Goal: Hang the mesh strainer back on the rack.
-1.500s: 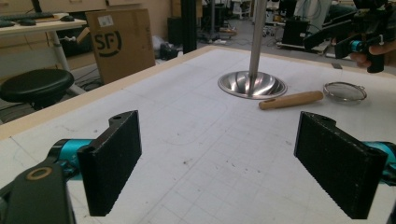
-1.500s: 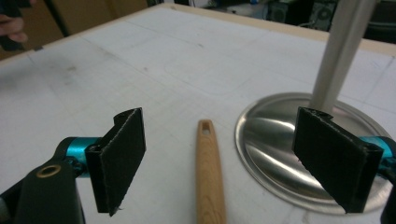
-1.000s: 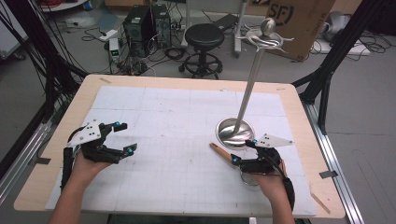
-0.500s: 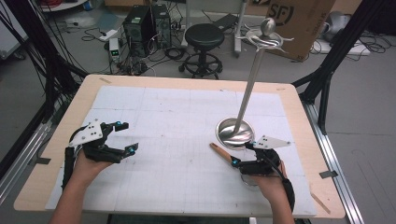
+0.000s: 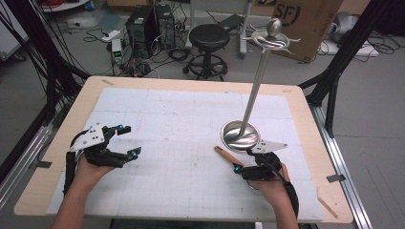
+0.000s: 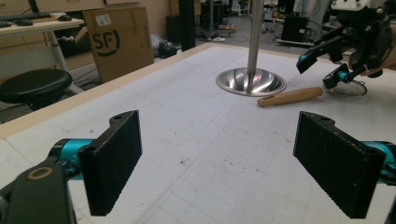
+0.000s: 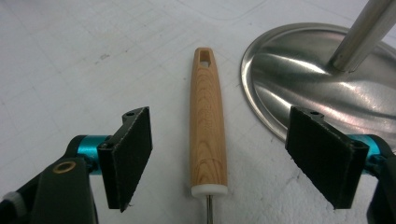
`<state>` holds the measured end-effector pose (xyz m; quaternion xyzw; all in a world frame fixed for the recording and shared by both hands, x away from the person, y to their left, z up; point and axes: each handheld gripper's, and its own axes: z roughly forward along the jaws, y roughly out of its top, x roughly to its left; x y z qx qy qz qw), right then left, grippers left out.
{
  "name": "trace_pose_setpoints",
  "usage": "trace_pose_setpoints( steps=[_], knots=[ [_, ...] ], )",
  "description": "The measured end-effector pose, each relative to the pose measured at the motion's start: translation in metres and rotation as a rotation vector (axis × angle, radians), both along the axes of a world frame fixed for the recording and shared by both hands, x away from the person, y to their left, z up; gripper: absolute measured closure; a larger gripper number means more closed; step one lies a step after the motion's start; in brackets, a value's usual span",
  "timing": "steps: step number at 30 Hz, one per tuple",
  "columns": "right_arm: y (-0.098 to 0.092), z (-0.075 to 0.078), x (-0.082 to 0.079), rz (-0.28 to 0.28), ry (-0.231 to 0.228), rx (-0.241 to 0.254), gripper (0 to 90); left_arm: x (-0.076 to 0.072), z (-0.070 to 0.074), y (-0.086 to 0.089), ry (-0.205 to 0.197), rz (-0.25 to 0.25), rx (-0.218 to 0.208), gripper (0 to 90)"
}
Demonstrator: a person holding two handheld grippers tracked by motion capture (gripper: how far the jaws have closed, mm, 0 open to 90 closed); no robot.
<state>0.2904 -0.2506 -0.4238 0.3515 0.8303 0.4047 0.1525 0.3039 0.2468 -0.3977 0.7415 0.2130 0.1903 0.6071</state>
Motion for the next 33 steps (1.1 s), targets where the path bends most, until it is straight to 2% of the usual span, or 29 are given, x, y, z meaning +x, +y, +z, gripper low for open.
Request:
trace_pose_setpoints(
  steps=[9, 14, 22, 29, 31, 33],
  knots=[
    [0.0016, -0.0016, 0.0002, 0.0, 0.011, -0.018, 23.5, 0.0002, -0.0008, -0.0009, 0.004, -0.004, 0.002, 16.0],
    [0.0026, -0.0038, 0.0012, 0.014, 0.027, -0.047, 28.7, 0.0006, -0.0008, -0.0005, 0.008, -0.003, 0.008, 16.0],
    [0.0036, -0.0057, 0.0017, 0.037, 0.089, -0.075, 39.3, 0.0011, -0.0013, -0.0006, 0.009, -0.003, 0.014, 16.0],
    [0.0066, -0.0049, 0.0011, 0.042, 0.113, -0.097, 47.2, 0.0012, -0.0008, 0.0004, 0.007, -0.003, 0.008, 16.0],
    [0.0086, -0.0053, 0.0011, 0.045, 0.121, -0.12, 51.7, 0.0011, -0.0007, 0.0004, 0.007, -0.003, 0.008, 16.0],
    [0.0095, -0.0052, 0.001, 0.043, 0.127, -0.131, 52.1, 0.0012, -0.001, 0.0003, 0.008, 0.0, 0.01, 16.0]
  ],
)
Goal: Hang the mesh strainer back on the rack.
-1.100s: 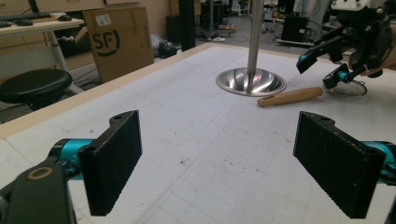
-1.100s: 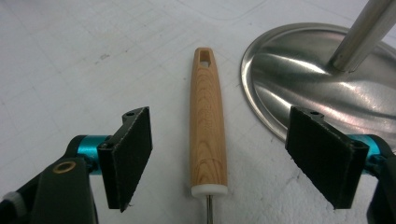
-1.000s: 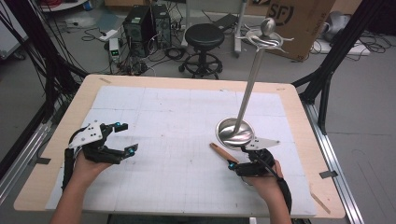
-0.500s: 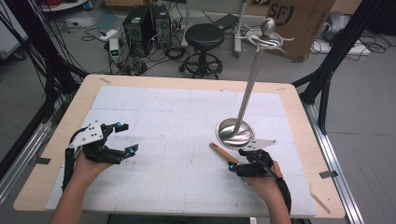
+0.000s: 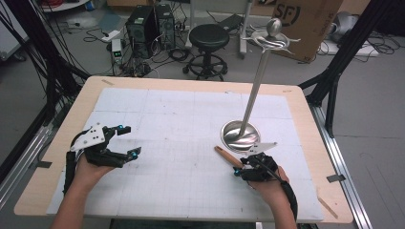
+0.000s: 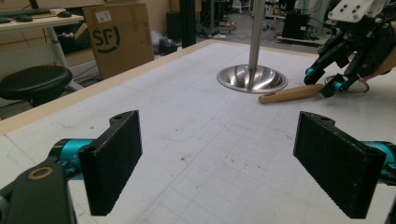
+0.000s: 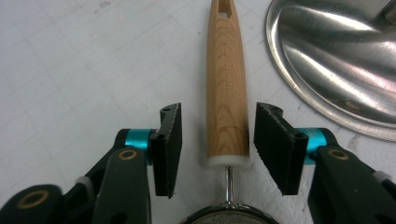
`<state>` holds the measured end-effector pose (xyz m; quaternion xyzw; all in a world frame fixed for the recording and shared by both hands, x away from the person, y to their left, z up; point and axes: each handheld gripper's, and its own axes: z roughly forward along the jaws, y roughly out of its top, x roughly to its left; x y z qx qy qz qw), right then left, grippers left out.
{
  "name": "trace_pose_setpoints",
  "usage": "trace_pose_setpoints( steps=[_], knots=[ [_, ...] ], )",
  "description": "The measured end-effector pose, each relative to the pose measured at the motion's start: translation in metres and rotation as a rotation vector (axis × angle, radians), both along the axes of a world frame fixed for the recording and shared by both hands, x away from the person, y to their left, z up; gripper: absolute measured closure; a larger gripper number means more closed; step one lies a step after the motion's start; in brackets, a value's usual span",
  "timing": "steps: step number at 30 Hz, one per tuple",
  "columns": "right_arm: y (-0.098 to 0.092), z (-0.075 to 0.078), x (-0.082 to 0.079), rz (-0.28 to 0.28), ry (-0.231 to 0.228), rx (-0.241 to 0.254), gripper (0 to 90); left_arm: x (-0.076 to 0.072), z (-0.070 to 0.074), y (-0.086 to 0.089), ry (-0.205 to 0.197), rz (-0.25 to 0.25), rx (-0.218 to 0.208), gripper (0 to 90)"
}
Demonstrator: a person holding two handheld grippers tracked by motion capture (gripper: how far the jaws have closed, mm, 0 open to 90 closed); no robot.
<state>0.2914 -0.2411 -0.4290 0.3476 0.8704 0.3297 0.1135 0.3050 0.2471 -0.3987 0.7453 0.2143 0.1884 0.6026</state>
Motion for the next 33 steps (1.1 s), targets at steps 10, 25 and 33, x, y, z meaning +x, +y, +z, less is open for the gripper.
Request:
trace_pose_setpoints(
  steps=[10, 25, 33],
  knots=[
    [0.002, 0.001, 0.002, -0.014, 0.02, -0.093, 59.6, 0.001, -0.001, 0.001, 0.01, 0.007, 0.007, 16.0],
    [0.021, 0.013, 0.019, -0.005, 0.18, -0.234, 66.4, 0.002, -0.002, 0.003, 0.016, 0.018, 0.009, 16.0],
    [0.028, 0.016, 0.03, -0.013, 0.256, -0.282, 66.7, 0.002, -0.003, 0.001, 0.017, 0.018, 0.011, 16.1]
  ],
)
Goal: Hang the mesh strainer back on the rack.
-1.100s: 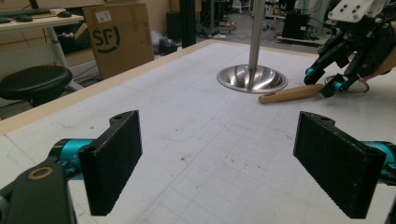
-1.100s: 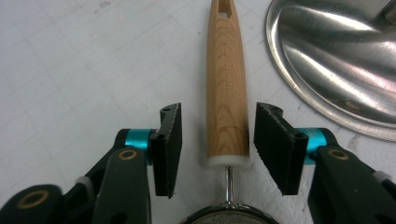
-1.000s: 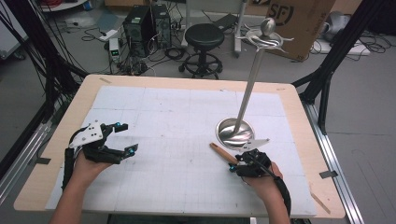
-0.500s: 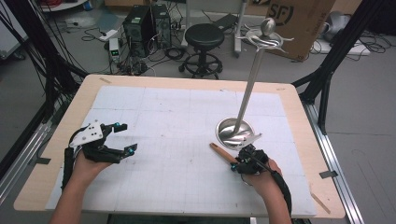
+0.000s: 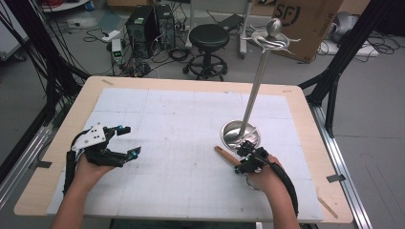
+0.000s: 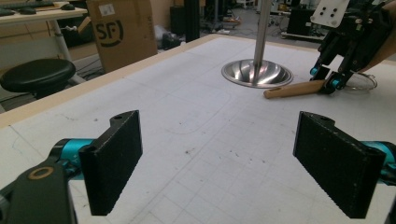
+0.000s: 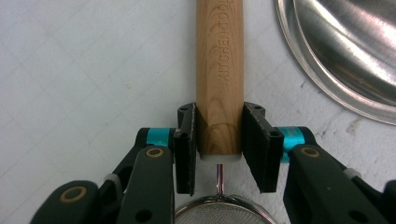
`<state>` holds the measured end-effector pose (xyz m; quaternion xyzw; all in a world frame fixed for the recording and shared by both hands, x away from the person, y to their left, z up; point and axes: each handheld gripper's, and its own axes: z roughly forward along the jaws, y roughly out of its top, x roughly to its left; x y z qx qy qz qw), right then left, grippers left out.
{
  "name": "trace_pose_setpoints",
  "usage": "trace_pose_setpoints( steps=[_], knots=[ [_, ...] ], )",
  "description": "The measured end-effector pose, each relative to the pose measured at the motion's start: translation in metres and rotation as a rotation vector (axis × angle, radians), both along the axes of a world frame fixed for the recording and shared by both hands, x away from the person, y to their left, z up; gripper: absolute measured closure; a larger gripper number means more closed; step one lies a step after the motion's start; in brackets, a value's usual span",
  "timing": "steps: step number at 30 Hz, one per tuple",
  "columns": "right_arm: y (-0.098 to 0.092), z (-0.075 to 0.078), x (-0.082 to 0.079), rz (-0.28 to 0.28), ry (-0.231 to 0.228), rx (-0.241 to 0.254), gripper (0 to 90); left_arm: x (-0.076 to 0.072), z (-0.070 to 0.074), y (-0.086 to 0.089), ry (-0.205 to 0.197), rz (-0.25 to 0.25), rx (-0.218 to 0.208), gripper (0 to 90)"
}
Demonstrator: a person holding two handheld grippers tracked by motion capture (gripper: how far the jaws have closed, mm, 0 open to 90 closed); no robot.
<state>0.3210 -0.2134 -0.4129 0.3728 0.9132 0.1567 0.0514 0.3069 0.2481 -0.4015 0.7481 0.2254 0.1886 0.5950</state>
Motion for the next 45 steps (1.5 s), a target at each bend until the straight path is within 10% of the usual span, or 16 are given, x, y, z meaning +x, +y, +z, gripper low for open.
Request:
trace_pose_setpoints(
  steps=[18, 26, 45],
  knots=[
    [-0.013, 0.004, -0.013, 0.037, -0.161, 0.104, 68.4, 0.0, 0.0, 0.001, 0.0, 0.001, 0.005, 16.2],
    [-0.021, 0.019, -0.03, 0.048, -0.335, 0.262, 68.4, -0.001, 0.001, 0.002, -0.003, 0.0, 0.0, 16.2],
    [-0.036, 0.031, -0.039, 0.051, -0.467, 0.479, 68.3, -0.002, 0.002, 0.0, -0.01, -0.01, -0.002, 16.3]
  ],
)
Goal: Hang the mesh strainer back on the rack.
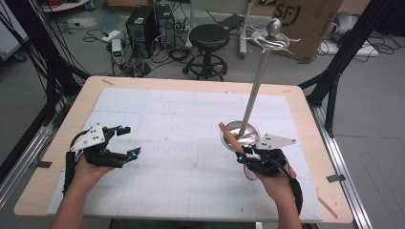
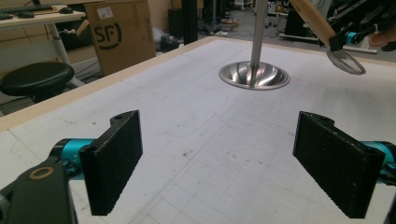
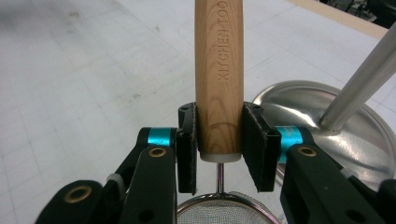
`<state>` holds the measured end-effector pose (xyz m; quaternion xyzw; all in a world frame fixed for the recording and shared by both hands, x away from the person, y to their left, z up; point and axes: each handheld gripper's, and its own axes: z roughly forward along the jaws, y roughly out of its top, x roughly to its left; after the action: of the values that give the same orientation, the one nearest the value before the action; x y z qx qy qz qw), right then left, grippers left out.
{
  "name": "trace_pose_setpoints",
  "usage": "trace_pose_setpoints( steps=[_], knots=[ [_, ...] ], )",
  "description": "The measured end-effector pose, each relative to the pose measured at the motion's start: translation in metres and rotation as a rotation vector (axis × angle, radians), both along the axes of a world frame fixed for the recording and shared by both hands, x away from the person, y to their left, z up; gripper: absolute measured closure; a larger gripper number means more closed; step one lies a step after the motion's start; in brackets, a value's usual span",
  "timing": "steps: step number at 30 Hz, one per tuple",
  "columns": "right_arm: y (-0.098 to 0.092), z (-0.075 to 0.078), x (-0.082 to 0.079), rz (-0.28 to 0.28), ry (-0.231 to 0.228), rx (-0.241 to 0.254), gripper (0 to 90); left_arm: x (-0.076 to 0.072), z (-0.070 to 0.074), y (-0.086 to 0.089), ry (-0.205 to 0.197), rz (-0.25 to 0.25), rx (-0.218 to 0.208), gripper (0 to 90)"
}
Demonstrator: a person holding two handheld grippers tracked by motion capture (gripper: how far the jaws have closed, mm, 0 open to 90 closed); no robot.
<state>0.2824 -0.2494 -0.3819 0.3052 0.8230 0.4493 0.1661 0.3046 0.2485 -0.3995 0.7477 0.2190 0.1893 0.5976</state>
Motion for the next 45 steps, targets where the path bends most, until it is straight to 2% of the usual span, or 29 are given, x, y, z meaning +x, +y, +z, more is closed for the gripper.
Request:
trace_pose_setpoints(
  steps=[3, 4, 5, 9, 12, 17, 23, 28, 29, 35, 45],
  knots=[
    [-0.005, 0.003, -0.002, 0.006, -0.021, 0.034, 68.3, 0.001, -0.001, 0.0, 0.005, -0.004, 0.008, 16.3],
    [-0.008, 0.005, -0.004, 0.002, -0.033, 0.062, 68.3, 0.001, -0.001, 0.0, 0.005, -0.005, 0.009, 16.3],
    [-0.008, 0.005, -0.004, 0.002, -0.033, 0.062, 68.3, 0.001, -0.001, 0.0, 0.005, -0.004, 0.006, 16.3],
    [-0.014, 0.009, -0.007, 0.002, -0.061, 0.118, 68.3, 0.0, 0.0, 0.001, 0.003, -0.003, -0.003, 16.3],
    [-0.018, 0.012, -0.008, 0.005, -0.08, 0.143, 68.3, 0.0, 0.0, 0.001, 0.001, 0.0, -0.004, 16.3],
    [-0.022, 0.016, -0.009, 0.002, -0.099, 0.148, 68.3, 0.0, 0.0, 0.001, 0.002, 0.001, -0.002, 16.3],
    [-0.035, 0.025, -0.013, -0.007, -0.143, 0.186, 68.3, 0.0, 0.0, 0.001, 0.005, 0.0, 0.0, 16.3],
    [-0.048, 0.037, -0.013, -0.018, -0.163, 0.205, 68.3, 0.0, 0.0, 0.001, 0.002, 0.0, -0.005, 16.3],
    [-0.053, 0.042, -0.012, -0.023, -0.182, 0.216, 68.3, 0.0, 0.0, 0.001, 0.002, 0.0, -0.004, 16.3],
    [-0.065, 0.056, -0.008, -0.024, -0.218, 0.24, 68.3, 0.001, -0.001, 0.002, 0.009, 0.0, -0.01, 16.3],
    [-0.075, 0.077, -0.004, -0.037, -0.254, 0.267, 68.2, 0.001, -0.001, 0.003, 0.012, 0.004, -0.014, 16.3]
  ],
)
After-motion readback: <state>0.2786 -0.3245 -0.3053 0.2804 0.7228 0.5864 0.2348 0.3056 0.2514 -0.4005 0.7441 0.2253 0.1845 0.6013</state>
